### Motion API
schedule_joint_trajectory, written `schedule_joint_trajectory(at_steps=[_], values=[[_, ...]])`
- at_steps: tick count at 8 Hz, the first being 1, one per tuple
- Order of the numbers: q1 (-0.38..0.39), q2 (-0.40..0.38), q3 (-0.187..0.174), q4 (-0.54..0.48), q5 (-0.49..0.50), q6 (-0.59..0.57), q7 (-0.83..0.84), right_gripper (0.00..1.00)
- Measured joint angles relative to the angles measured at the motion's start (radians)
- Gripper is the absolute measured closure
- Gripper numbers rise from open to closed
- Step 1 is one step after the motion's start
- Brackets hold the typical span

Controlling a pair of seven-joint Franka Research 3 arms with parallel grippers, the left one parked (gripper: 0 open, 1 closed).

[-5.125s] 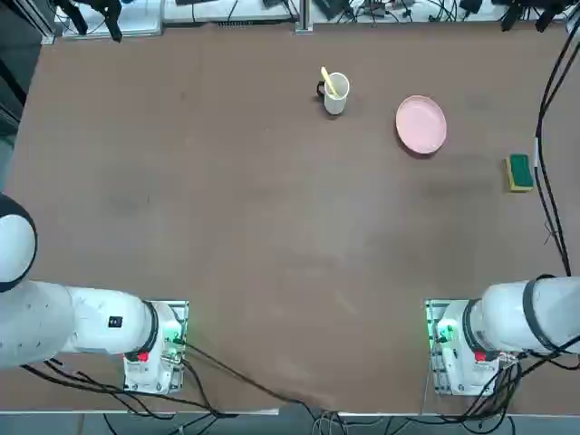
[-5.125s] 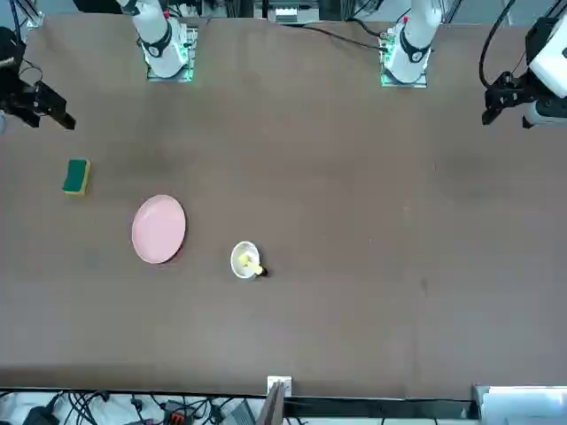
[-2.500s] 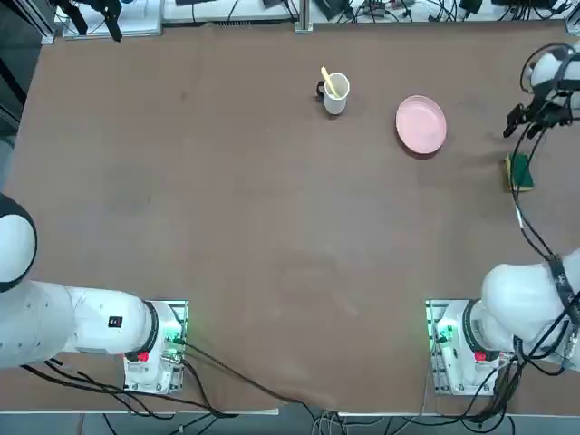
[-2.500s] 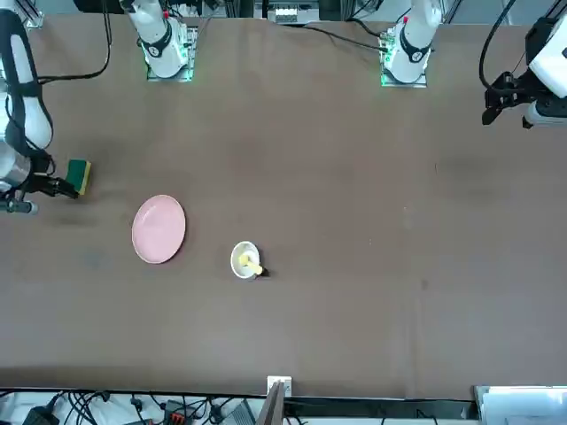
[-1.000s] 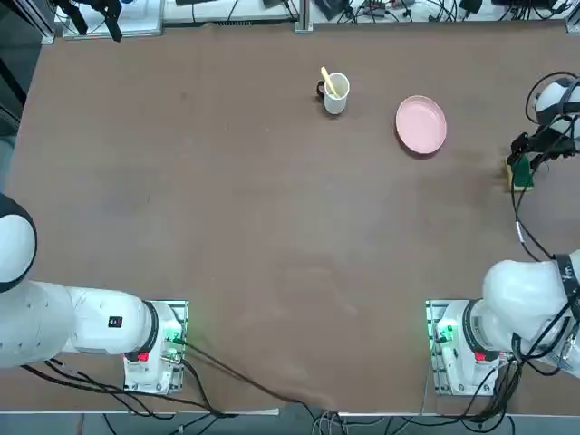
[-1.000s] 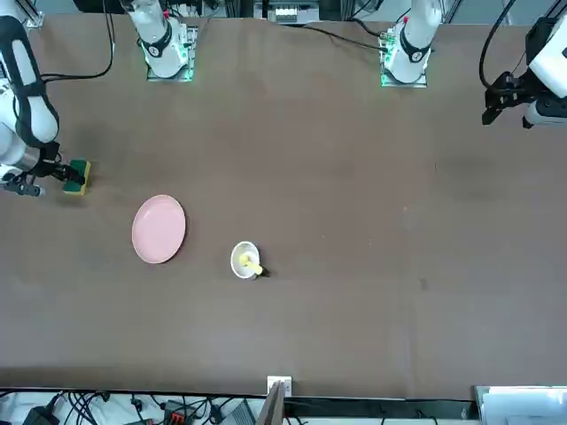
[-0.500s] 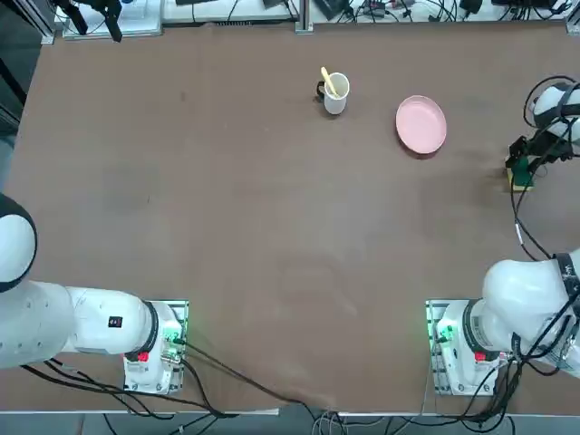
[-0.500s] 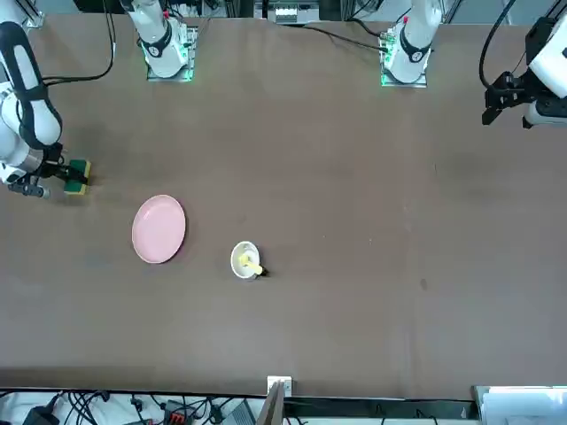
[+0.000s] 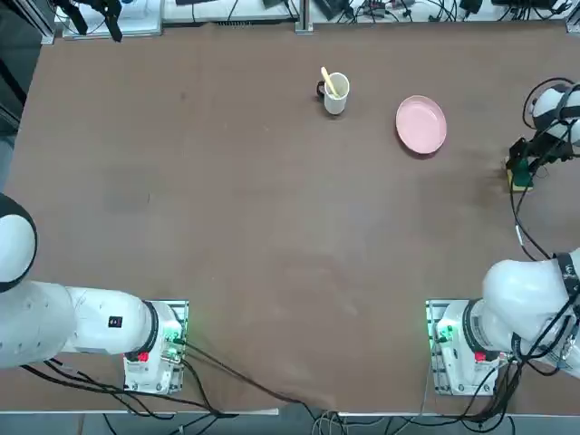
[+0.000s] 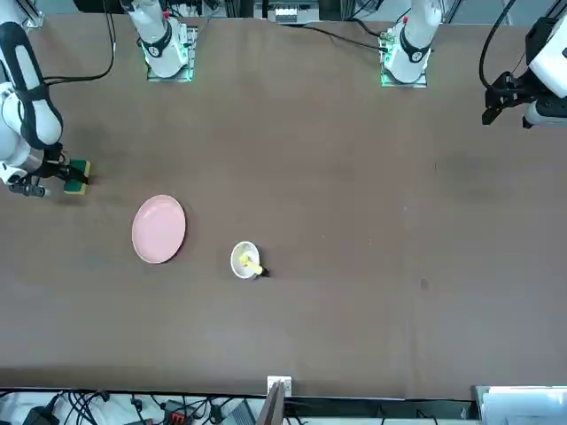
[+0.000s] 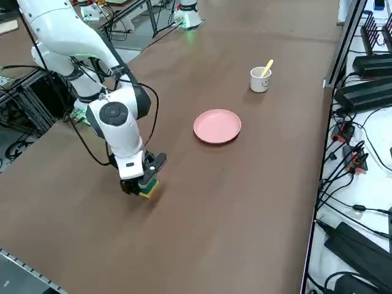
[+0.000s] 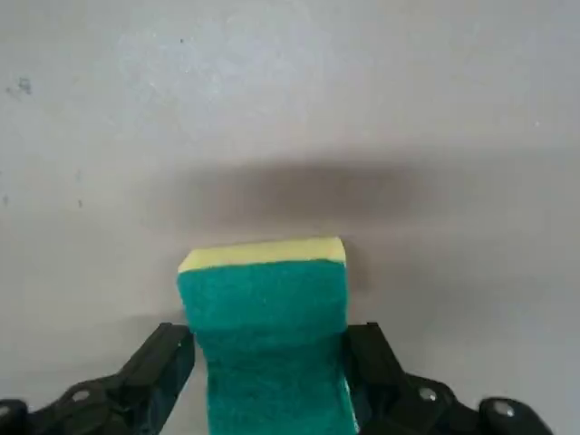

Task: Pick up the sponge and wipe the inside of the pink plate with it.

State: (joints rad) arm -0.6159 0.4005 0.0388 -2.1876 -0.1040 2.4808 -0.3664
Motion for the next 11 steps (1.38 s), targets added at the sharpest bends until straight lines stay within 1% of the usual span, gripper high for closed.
schedule_joint_trajectory(at_steps=[3, 4, 5, 7, 8, 9, 11], values=[[0.0, 0.011, 0.0, 0.0, -0.002, 0.002, -0.002, 0.01], [0.0, 0.011, 0.0, 0.0, -0.002, 0.003, -0.002, 0.04], [0.0, 0.012, 0.0, 0.0, -0.002, 0.003, -0.002, 0.11], [0.0, 0.011, 0.0, 0.003, -0.003, 0.003, -0.002, 0.48], [0.0, 0.01, 0.001, 0.008, -0.003, 0.003, -0.002, 0.66], [0.001, 0.01, 0.005, 0.014, -0.004, 0.003, -0.002, 0.81], [0.007, 0.003, 0.024, 0.036, -0.006, 0.007, -0.002, 0.82]])
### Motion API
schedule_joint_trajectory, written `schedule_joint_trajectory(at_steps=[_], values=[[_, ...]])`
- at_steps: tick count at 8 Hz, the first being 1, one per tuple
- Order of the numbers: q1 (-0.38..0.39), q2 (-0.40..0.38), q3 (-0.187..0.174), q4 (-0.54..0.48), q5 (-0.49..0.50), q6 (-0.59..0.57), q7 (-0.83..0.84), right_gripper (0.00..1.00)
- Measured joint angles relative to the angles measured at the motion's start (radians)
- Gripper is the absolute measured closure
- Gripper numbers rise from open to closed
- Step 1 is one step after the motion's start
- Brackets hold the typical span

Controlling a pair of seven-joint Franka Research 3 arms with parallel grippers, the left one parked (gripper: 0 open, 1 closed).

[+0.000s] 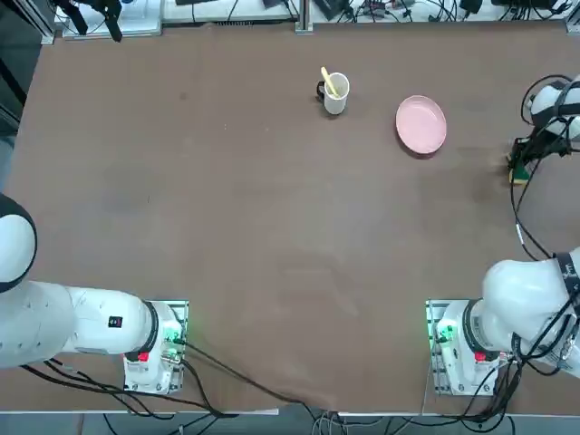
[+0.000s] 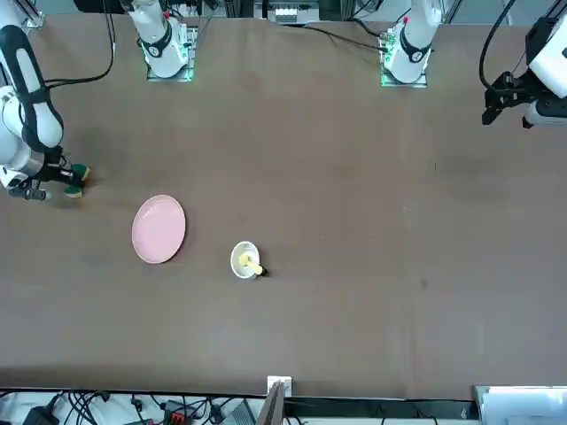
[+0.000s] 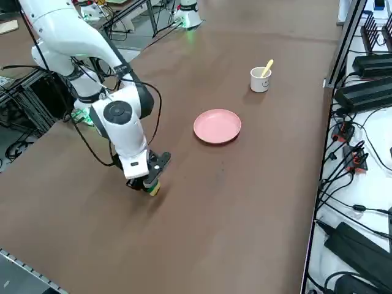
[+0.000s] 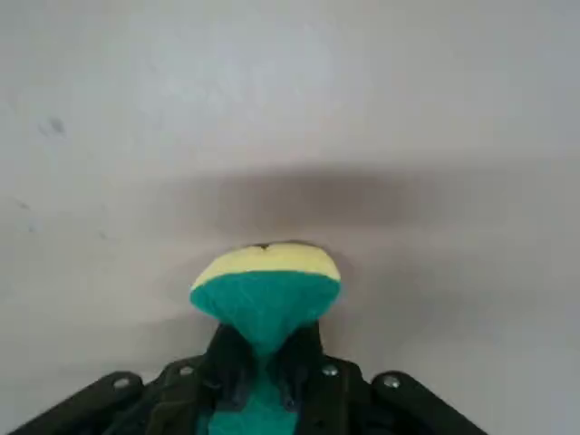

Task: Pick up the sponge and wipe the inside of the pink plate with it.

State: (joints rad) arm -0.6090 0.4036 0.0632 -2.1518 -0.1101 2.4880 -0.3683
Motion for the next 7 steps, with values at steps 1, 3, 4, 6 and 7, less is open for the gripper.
schedule_joint_trajectory(at_steps=[1, 3, 4, 6, 7], values=[[0.014, -0.011, 0.009, 0.012, 0.0, 0.0, 0.0, 0.82], [0.074, -0.042, 0.02, 0.054, 0.0, -0.032, 0.024, 0.81], [0.119, -0.058, 0.023, 0.099, 0.0, -0.099, 0.068, 0.81], [0.243, -0.07, 0.029, 0.206, 0.006, -0.241, 0.221, 0.78], [0.317, -0.067, 0.03, 0.235, 0.022, -0.262, 0.31, 0.76]])
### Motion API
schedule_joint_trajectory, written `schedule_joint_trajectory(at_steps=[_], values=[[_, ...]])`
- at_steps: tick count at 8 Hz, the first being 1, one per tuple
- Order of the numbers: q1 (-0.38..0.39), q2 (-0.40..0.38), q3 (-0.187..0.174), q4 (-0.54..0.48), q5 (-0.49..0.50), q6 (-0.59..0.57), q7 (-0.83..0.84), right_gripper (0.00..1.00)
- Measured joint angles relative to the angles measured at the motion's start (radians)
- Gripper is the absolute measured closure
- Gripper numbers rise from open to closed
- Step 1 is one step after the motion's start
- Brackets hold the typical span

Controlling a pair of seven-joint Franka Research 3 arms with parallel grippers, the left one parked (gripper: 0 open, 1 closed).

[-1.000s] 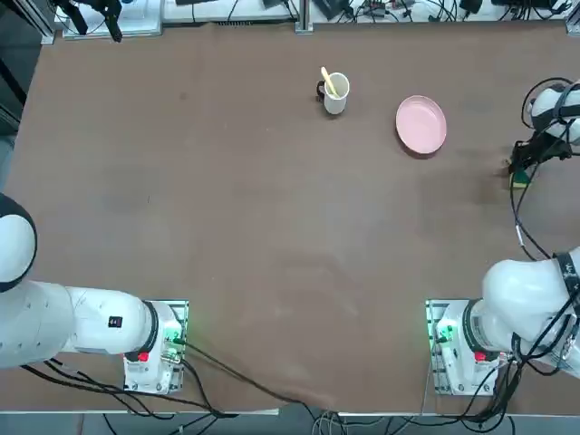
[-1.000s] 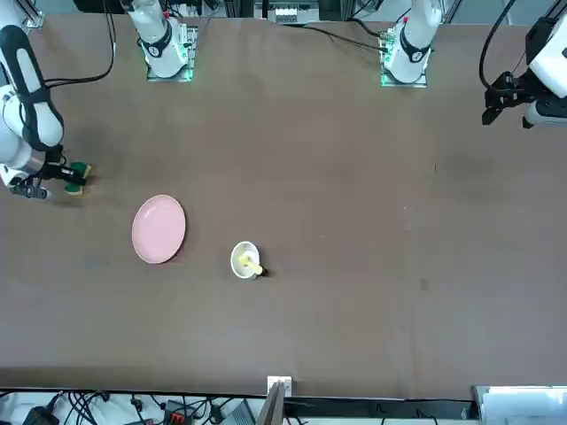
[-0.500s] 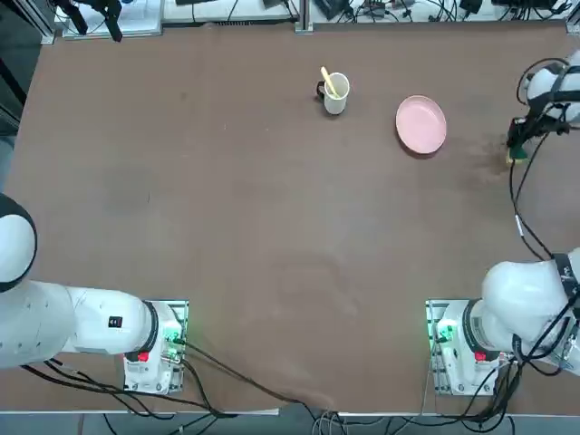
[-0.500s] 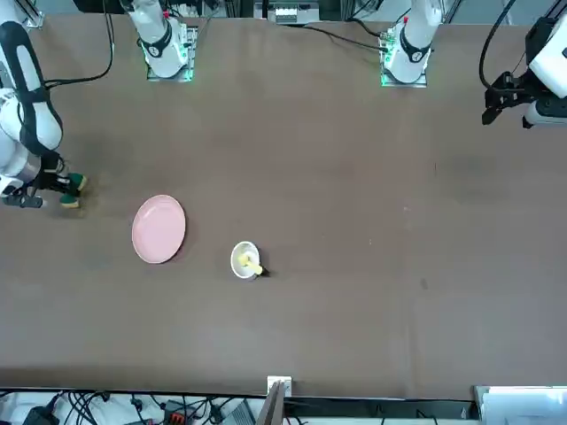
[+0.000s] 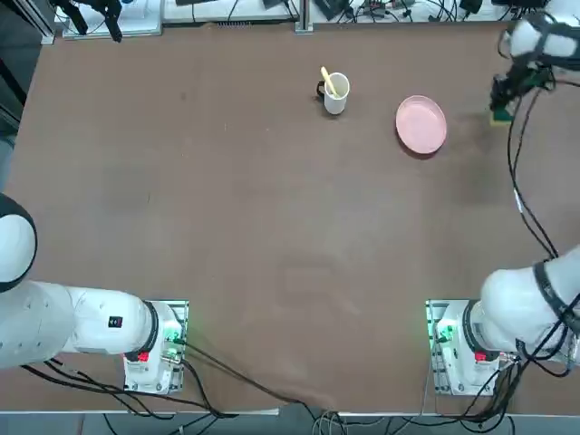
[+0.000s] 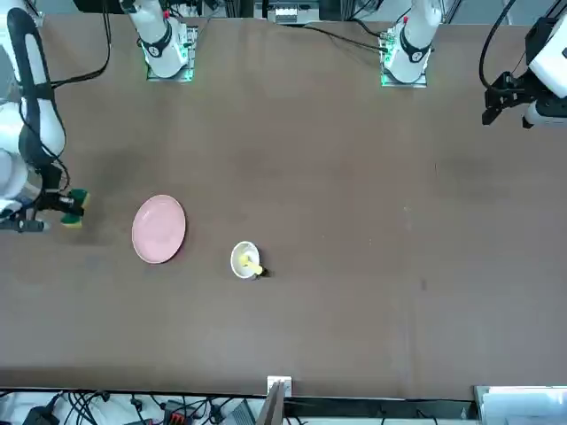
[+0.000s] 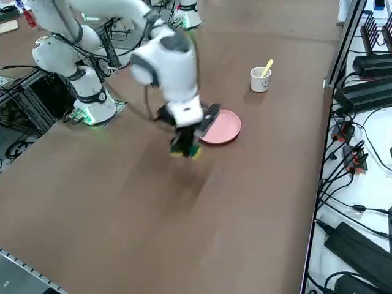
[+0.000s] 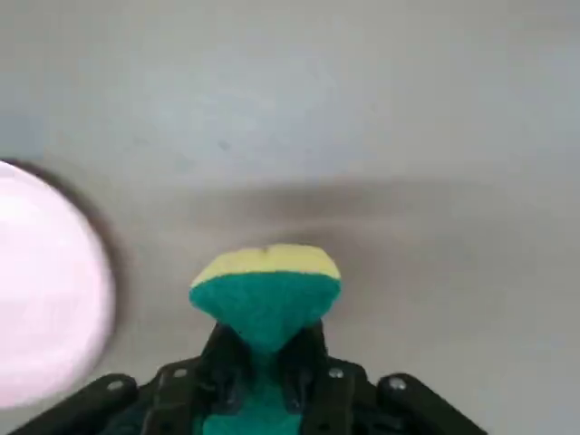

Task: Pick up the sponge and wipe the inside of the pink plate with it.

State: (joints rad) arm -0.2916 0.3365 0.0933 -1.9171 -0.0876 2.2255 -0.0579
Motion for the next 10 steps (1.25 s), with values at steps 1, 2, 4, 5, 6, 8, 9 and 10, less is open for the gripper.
schedule_joint_trajectory(at_steps=[1, 2, 4, 5, 6, 8, 9, 10], values=[[0.074, 0.009, 0.001, 0.014, 0.033, -0.002, 0.089, 0.76], [0.142, 0.026, 0.002, 0.027, 0.068, -0.002, 0.166, 0.76], [0.248, 0.078, 0.002, 0.064, 0.097, 0.001, 0.313, 0.76], [0.284, 0.109, 0.002, 0.079, 0.098, 0.01, 0.375, 0.76], [0.306, 0.14, 0.002, 0.086, 0.098, 0.027, 0.408, 0.76], [0.316, 0.194, 0.0, 0.088, 0.098, 0.041, 0.415, 0.76], [0.316, 0.211, -0.002, 0.088, 0.098, 0.041, 0.415, 0.76], [0.317, 0.222, -0.003, 0.086, 0.098, 0.039, 0.415, 0.76]])
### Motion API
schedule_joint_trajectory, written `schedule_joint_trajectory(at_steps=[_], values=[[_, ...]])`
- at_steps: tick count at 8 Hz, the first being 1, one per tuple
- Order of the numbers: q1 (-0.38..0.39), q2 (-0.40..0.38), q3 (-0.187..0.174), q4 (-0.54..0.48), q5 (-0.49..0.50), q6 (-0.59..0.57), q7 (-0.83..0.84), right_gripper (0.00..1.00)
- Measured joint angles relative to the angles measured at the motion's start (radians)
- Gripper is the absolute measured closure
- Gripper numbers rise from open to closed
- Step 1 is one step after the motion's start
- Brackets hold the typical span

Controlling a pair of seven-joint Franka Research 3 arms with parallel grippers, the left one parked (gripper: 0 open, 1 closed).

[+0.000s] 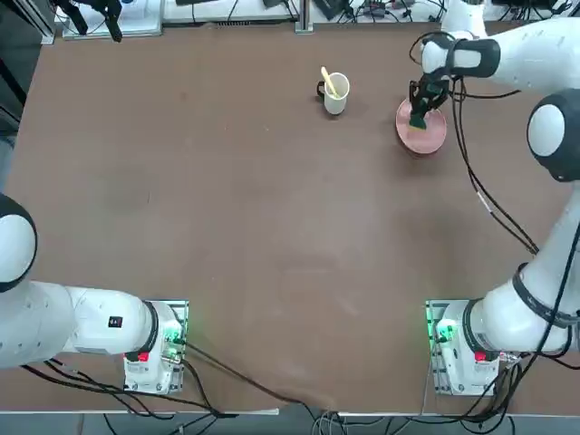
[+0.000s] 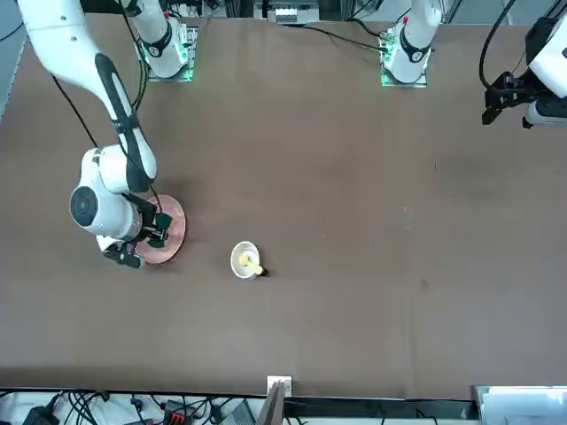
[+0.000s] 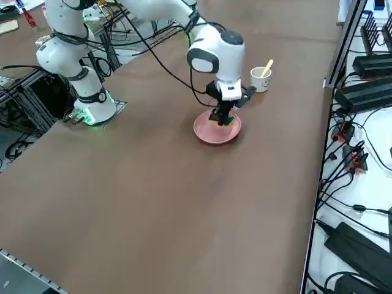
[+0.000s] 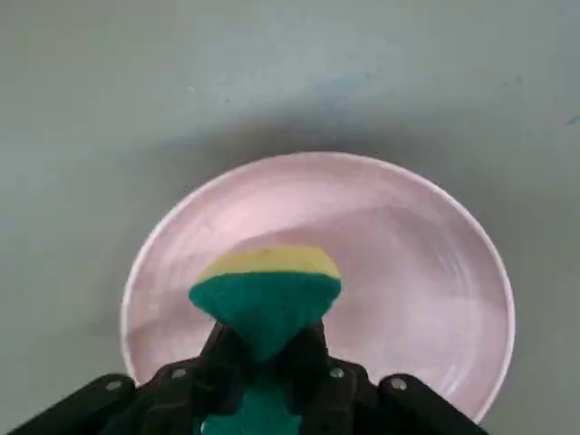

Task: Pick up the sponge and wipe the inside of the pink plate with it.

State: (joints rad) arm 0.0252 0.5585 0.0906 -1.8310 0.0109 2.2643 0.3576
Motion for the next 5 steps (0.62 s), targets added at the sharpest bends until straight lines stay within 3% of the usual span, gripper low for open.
schedule_joint_trajectory(at_steps=[5], values=[[0.004, -0.003, -0.002, -0.058, 0.0, -0.008, 0.0, 0.77]])
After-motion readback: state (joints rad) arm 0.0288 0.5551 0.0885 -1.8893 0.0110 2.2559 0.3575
